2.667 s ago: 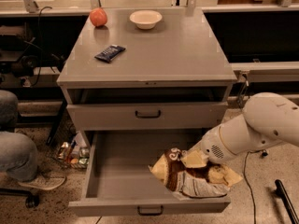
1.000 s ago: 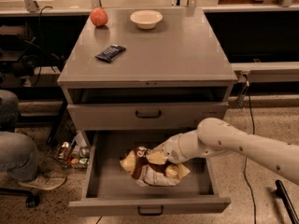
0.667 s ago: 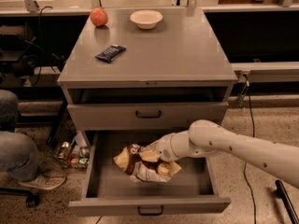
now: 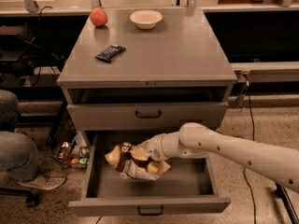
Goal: Place brown chip bag into middle drawer
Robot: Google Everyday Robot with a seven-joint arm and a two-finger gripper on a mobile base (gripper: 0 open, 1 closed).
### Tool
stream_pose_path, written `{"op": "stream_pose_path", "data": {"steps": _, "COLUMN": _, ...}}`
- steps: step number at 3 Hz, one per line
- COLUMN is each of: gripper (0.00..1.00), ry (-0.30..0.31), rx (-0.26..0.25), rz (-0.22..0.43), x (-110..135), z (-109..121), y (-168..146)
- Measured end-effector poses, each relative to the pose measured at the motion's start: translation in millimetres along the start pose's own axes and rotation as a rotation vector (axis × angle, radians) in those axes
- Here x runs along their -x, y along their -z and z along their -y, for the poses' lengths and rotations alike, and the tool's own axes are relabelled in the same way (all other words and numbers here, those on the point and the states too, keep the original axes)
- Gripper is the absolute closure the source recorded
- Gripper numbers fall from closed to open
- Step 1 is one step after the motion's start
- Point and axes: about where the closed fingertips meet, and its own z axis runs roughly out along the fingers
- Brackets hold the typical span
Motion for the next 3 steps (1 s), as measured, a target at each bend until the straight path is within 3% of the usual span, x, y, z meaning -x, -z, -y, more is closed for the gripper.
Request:
{"op": "stream_pose_path", "data": {"steps": 1, "gripper": 0.28, "ry": 0.003, "rx": 0.022, "rz": 0.008, "x": 2, "z": -6, "y": -16}}
{"op": "stream_pose_path", "data": {"steps": 2, "gripper": 0.05, "ry": 0.004, "rx": 0.035, "rz": 0.008, "x": 1, "z": -9, "y": -24}}
{"op": "stream_pose_path", "data": {"steps": 3, "gripper": 0.0, "ry": -0.068, "rx": 0.048, "rz": 0.093, "x": -14, "z": 9, "y": 0}}
